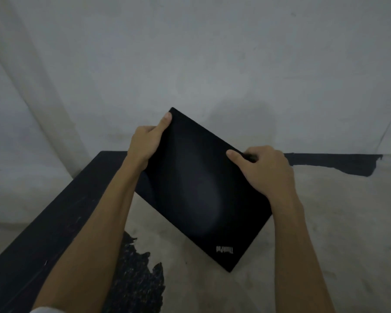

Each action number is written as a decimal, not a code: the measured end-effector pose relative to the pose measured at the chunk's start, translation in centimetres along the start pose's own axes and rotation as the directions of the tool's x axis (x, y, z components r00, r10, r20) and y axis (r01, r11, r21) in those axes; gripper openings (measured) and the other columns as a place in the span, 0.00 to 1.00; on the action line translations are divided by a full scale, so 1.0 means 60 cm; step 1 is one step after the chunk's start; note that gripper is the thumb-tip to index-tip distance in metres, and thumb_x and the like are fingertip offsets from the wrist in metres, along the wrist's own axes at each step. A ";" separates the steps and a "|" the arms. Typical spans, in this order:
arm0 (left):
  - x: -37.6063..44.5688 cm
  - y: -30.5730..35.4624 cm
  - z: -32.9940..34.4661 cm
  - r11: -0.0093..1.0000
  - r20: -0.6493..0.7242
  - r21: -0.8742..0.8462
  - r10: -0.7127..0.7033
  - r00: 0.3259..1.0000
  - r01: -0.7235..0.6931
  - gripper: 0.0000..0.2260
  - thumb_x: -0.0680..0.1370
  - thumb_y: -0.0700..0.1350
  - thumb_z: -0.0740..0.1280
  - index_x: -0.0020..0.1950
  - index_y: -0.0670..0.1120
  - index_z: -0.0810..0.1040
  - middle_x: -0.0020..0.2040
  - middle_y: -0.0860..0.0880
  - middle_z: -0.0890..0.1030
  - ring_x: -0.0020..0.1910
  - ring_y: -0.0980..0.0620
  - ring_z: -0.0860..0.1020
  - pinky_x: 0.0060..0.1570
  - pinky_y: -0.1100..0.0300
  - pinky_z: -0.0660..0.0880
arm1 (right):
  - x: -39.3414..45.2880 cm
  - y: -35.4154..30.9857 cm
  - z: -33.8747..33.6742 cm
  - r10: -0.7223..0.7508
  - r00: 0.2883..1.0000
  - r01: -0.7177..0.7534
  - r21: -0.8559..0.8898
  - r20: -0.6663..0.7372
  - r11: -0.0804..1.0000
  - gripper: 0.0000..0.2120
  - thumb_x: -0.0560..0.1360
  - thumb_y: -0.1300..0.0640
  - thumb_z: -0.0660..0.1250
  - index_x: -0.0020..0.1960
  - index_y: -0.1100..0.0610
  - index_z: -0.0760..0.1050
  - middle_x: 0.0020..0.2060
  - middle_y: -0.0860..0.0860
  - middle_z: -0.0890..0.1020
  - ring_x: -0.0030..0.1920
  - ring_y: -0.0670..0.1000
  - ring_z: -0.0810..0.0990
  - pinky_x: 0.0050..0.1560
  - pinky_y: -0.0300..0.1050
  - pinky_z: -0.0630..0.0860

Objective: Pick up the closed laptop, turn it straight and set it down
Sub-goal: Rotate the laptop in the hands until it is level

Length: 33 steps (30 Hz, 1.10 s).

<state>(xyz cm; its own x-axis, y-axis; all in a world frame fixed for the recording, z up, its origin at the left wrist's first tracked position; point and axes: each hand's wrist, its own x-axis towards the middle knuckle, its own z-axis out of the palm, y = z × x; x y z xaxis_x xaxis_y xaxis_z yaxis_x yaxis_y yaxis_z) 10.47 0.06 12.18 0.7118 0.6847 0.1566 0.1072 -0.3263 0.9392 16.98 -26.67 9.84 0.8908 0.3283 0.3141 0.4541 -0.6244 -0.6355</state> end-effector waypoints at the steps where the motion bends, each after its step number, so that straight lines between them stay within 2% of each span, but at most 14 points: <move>1: -0.002 -0.004 -0.004 0.999 -0.021 -0.042 -0.019 1.000 0.018 0.29 0.71 0.74 0.69 0.37 0.47 0.72 0.38 0.44 0.75 0.38 0.47 0.75 0.41 0.52 0.72 | -0.001 0.001 -0.002 0.006 0.999 -0.007 -0.010 -0.036 1.000 0.29 0.74 0.29 0.65 0.39 0.55 0.83 0.33 0.50 0.84 0.37 0.52 0.82 0.33 0.43 0.71; 4: -0.012 -0.016 -0.013 0.985 -0.084 -0.157 -0.085 0.993 0.071 0.27 0.73 0.71 0.69 0.46 0.45 0.79 0.44 0.48 0.82 0.46 0.48 0.82 0.57 0.50 0.80 | -0.002 0.004 -0.008 0.019 0.988 -0.014 0.039 -0.154 0.999 0.24 0.74 0.31 0.67 0.45 0.51 0.85 0.37 0.47 0.84 0.40 0.51 0.81 0.34 0.41 0.69; 6: -0.020 -0.025 -0.015 0.962 -0.115 -0.252 -0.138 0.984 0.105 0.27 0.75 0.69 0.69 0.44 0.44 0.80 0.45 0.50 0.84 0.49 0.48 0.83 0.57 0.50 0.81 | -0.001 0.016 -0.004 0.041 0.973 -0.013 0.124 -0.229 0.992 0.22 0.74 0.34 0.70 0.55 0.50 0.84 0.45 0.48 0.84 0.47 0.50 0.82 0.38 0.41 0.73; 8: -0.031 -0.030 -0.012 0.928 -0.135 -0.348 -0.188 0.973 0.131 0.23 0.77 0.68 0.68 0.42 0.47 0.80 0.46 0.52 0.83 0.50 0.50 0.82 0.51 0.55 0.80 | 0.004 0.034 0.005 0.066 0.960 0.024 0.312 -0.273 0.950 0.28 0.75 0.39 0.73 0.70 0.50 0.76 0.55 0.51 0.83 0.56 0.53 0.82 0.52 0.48 0.80; 10: -0.039 -0.034 -0.008 0.894 -0.141 -0.420 -0.231 0.963 0.153 0.22 0.78 0.68 0.66 0.44 0.49 0.79 0.49 0.53 0.81 0.51 0.52 0.80 0.52 0.56 0.78 | 0.005 0.049 0.017 0.050 0.965 0.076 0.459 -0.258 0.885 0.37 0.76 0.45 0.75 0.80 0.49 0.63 0.58 0.52 0.82 0.57 0.51 0.82 0.60 0.52 0.81; 11: -0.042 -0.033 -0.005 0.875 -0.133 -0.455 -0.252 0.959 0.166 0.24 0.77 0.69 0.66 0.49 0.48 0.80 0.53 0.52 0.82 0.54 0.51 0.80 0.58 0.54 0.78 | 0.006 0.054 0.023 0.016 0.972 0.101 0.475 -0.236 0.874 0.39 0.78 0.48 0.74 0.82 0.48 0.58 0.60 0.51 0.81 0.57 0.46 0.82 0.62 0.49 0.81; 13: -0.045 -0.033 -0.002 0.846 -0.123 -0.499 -0.283 0.951 0.187 0.29 0.76 0.70 0.66 0.63 0.47 0.80 0.61 0.50 0.81 0.60 0.47 0.79 0.64 0.49 0.76 | 0.007 0.061 0.033 -0.041 0.982 0.130 0.507 -0.182 0.852 0.40 0.80 0.53 0.72 0.84 0.47 0.53 0.66 0.49 0.79 0.59 0.33 0.77 0.63 0.33 0.77; 15: -0.049 -0.034 0.003 0.830 -0.124 -0.519 -0.308 0.943 0.203 0.32 0.76 0.70 0.66 0.68 0.46 0.78 0.60 0.51 0.81 0.61 0.47 0.79 0.64 0.50 0.76 | 0.007 0.065 0.036 -0.053 0.987 0.129 0.555 -0.152 0.822 0.41 0.80 0.55 0.71 0.85 0.45 0.51 0.72 0.44 0.73 0.61 0.26 0.72 0.58 0.22 0.72; 17: -0.054 -0.034 0.010 0.823 -0.120 -0.528 -0.314 0.942 0.208 0.27 0.77 0.68 0.66 0.63 0.48 0.79 0.54 0.53 0.80 0.58 0.49 0.79 0.63 0.50 0.75 | 0.007 0.071 0.036 -0.044 0.988 0.125 0.590 -0.149 0.798 0.41 0.81 0.56 0.70 0.85 0.45 0.50 0.74 0.39 0.69 0.62 0.25 0.71 0.59 0.21 0.72; 19: -0.062 -0.032 0.020 0.831 -0.095 -0.514 -0.301 0.949 0.212 0.25 0.79 0.67 0.65 0.63 0.48 0.79 0.50 0.55 0.79 0.56 0.50 0.78 0.62 0.51 0.75 | 0.008 0.082 0.035 -0.032 0.987 0.125 0.619 -0.158 0.776 0.40 0.81 0.56 0.70 0.85 0.45 0.50 0.77 0.39 0.66 0.68 0.30 0.71 0.65 0.28 0.73; 22: -0.074 -0.035 0.032 0.885 -0.078 -0.446 -0.189 0.979 0.135 0.16 0.83 0.62 0.62 0.54 0.50 0.80 0.50 0.56 0.81 0.51 0.55 0.80 0.58 0.57 0.77 | 0.009 0.099 0.031 -0.007 0.988 0.107 0.660 -0.152 0.744 0.39 0.82 0.56 0.69 0.85 0.44 0.50 0.81 0.48 0.66 0.77 0.48 0.70 0.71 0.42 0.75; 26: -0.086 -0.050 0.029 0.945 0.040 -0.323 0.074 0.996 -0.058 0.15 0.85 0.50 0.64 0.69 0.46 0.77 0.61 0.50 0.84 0.54 0.56 0.85 0.49 0.63 0.82 | 0.008 0.117 0.017 0.053 0.991 0.053 0.717 -0.125 0.695 0.37 0.82 0.59 0.68 0.84 0.44 0.54 0.76 0.49 0.73 0.70 0.43 0.75 0.55 0.29 0.78; 29: -0.094 -0.068 0.027 0.926 0.096 -0.322 0.237 0.967 -0.195 0.23 0.85 0.42 0.65 0.80 0.47 0.67 0.71 0.51 0.79 0.64 0.58 0.81 0.56 0.64 0.80 | 0.007 0.135 0.005 0.072 0.993 0.016 0.729 -0.090 0.685 0.36 0.82 0.59 0.68 0.83 0.42 0.57 0.69 0.46 0.78 0.67 0.42 0.78 0.53 0.32 0.81; 33: -0.116 -0.088 0.048 0.914 0.105 -0.326 0.289 0.952 -0.241 0.31 0.84 0.38 0.65 0.84 0.52 0.58 0.78 0.56 0.71 0.71 0.62 0.74 0.63 0.65 0.76 | 0.001 0.159 -0.013 0.111 0.993 -0.057 0.740 -0.025 0.670 0.36 0.82 0.59 0.69 0.82 0.39 0.58 0.68 0.45 0.79 0.65 0.47 0.81 0.54 0.39 0.84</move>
<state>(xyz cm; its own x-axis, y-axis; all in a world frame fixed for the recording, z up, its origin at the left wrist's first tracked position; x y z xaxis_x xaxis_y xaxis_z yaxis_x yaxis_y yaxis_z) 6.96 -4.83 5.24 0.7812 0.4889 0.3882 -0.3003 -0.2509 0.9203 21.36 -33.19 4.34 0.9359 0.2391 0.2588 0.2446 0.0876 -0.9656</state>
